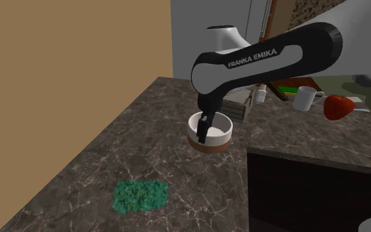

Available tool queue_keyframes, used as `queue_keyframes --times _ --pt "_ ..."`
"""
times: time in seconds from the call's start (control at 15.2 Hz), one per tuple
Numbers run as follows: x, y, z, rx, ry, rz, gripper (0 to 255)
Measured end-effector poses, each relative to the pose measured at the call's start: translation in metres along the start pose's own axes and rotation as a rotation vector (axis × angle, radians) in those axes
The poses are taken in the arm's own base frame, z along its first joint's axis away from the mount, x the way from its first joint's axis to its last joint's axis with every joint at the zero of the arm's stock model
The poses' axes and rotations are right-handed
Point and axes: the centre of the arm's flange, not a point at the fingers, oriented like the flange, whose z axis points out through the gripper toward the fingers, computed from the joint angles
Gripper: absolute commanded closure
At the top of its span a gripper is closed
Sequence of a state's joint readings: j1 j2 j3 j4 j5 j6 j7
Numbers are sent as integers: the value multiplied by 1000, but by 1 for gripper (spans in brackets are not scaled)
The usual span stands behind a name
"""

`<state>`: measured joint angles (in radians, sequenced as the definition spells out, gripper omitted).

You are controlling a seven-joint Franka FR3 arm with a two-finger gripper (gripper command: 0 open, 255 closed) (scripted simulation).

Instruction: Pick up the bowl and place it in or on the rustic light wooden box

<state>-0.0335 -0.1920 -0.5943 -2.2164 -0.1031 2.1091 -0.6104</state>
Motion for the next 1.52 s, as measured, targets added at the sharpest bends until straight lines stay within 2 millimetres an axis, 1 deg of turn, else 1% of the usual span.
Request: queue_keyframes --times 0.2,0.59,0.66,1.32,1.52 --pt "0 0 15 0 0 0 0" --pt "1 0 20 0 0 0 0" --pt "1 0 20 0 0 0 255" --pt "1 0 20 0 1 0 255" --pt "1 0 9 0 0 0 255"
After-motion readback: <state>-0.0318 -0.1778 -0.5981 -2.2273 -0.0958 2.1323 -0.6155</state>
